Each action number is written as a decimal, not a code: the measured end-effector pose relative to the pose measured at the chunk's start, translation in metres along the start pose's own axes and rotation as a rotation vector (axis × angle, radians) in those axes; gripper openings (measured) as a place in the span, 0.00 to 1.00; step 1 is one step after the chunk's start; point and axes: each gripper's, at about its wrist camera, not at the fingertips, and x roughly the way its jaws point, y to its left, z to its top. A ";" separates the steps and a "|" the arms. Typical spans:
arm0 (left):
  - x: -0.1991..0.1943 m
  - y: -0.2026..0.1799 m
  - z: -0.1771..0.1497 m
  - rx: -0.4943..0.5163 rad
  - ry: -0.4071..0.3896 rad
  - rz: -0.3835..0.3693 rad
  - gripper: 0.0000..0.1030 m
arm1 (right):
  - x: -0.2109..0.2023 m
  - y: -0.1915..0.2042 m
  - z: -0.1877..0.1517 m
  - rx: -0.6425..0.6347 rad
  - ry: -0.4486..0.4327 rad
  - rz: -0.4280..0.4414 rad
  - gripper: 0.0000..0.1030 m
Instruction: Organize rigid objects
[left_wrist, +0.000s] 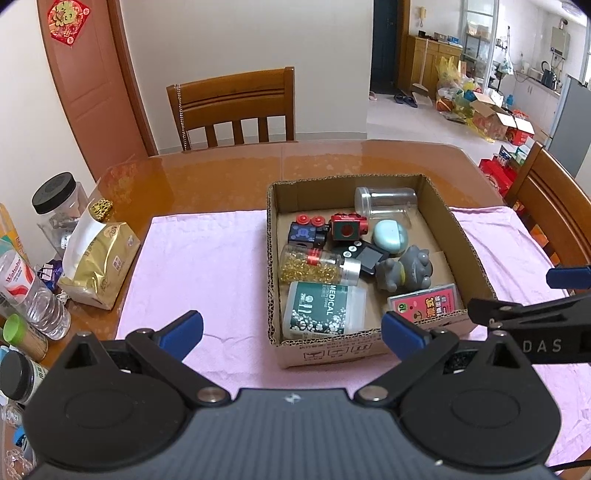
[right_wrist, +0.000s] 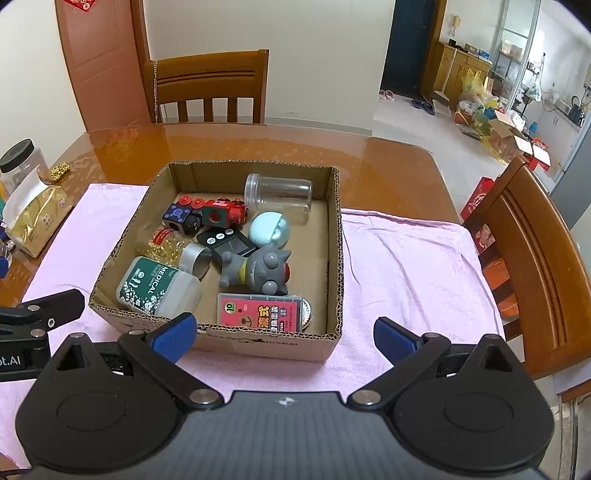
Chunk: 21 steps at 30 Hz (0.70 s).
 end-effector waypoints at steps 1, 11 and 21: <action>0.000 0.000 0.000 0.001 -0.001 -0.001 0.99 | 0.000 0.000 0.000 -0.001 0.000 -0.001 1.00; -0.001 0.003 0.000 -0.005 0.001 0.000 0.99 | 0.001 0.002 0.002 -0.003 0.002 0.000 1.00; 0.000 0.003 0.002 -0.003 0.002 -0.003 0.99 | 0.002 0.004 0.004 -0.004 -0.001 0.001 1.00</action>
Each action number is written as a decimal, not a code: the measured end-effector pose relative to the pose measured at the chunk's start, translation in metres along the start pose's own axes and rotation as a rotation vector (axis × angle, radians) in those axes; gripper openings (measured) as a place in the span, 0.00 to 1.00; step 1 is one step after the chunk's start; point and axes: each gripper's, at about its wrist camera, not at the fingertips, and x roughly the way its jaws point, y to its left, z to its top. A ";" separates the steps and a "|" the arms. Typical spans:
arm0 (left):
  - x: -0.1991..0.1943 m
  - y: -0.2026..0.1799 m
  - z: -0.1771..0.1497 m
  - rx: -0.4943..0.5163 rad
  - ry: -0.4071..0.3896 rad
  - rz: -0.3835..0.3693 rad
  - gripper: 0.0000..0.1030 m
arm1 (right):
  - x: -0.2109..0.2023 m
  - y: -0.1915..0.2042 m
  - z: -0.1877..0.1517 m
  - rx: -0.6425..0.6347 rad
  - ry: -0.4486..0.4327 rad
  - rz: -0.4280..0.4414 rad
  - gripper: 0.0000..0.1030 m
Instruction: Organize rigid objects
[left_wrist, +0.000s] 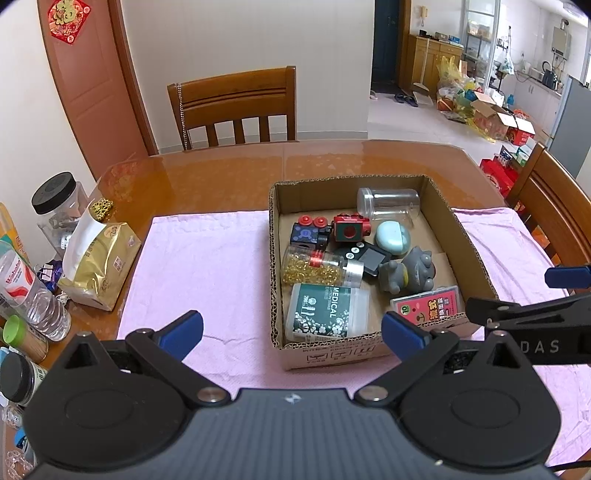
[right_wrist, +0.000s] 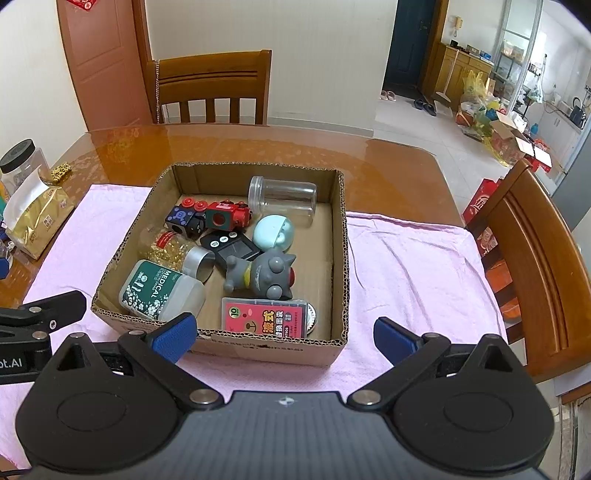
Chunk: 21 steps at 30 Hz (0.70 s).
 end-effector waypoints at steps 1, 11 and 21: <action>0.000 0.000 0.000 0.001 0.000 -0.002 0.99 | 0.000 0.000 0.000 -0.001 0.000 0.000 1.00; 0.003 -0.001 0.001 0.004 0.006 -0.008 0.99 | 0.001 0.000 0.001 -0.002 0.002 0.001 1.00; 0.004 -0.002 0.002 0.001 0.010 -0.006 0.99 | 0.002 0.001 0.001 -0.001 0.004 0.000 1.00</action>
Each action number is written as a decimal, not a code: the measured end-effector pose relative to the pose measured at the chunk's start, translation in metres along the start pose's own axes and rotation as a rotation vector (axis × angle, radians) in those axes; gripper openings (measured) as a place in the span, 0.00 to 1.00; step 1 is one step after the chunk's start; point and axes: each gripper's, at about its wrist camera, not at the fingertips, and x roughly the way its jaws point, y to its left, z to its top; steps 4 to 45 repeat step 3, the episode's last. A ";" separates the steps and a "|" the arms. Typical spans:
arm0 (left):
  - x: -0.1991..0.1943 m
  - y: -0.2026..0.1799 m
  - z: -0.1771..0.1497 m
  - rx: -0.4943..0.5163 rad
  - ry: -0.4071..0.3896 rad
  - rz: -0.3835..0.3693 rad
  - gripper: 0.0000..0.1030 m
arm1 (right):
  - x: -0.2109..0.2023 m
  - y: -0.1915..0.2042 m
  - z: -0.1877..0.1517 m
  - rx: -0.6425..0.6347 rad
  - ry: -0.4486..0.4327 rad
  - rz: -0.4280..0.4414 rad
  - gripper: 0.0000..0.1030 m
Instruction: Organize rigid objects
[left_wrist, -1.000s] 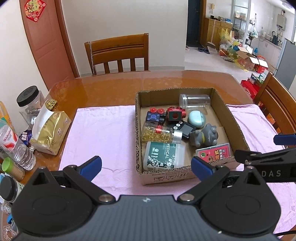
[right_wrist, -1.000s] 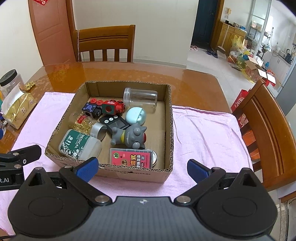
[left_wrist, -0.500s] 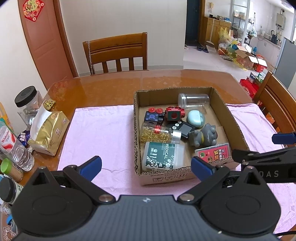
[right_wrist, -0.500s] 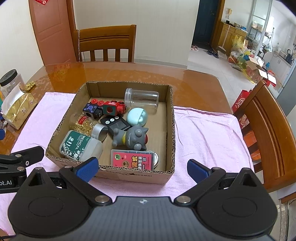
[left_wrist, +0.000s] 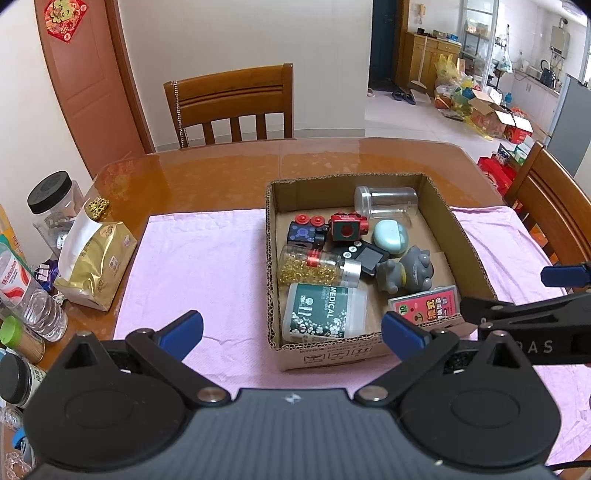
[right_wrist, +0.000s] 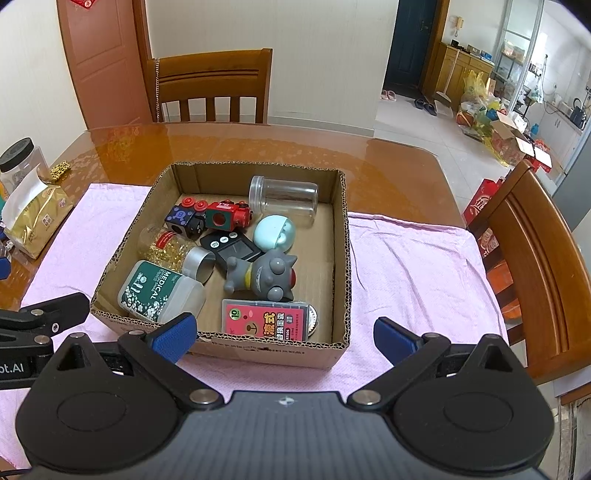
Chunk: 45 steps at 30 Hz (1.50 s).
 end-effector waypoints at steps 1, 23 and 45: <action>0.000 0.000 0.000 0.000 0.000 0.001 0.99 | 0.000 0.000 0.000 0.000 0.000 0.001 1.00; 0.000 0.000 0.000 -0.002 0.001 0.000 0.99 | 0.000 0.000 0.001 -0.001 -0.001 0.001 1.00; 0.000 0.000 0.000 -0.002 0.001 0.000 0.99 | 0.000 0.000 0.001 -0.001 -0.001 0.001 1.00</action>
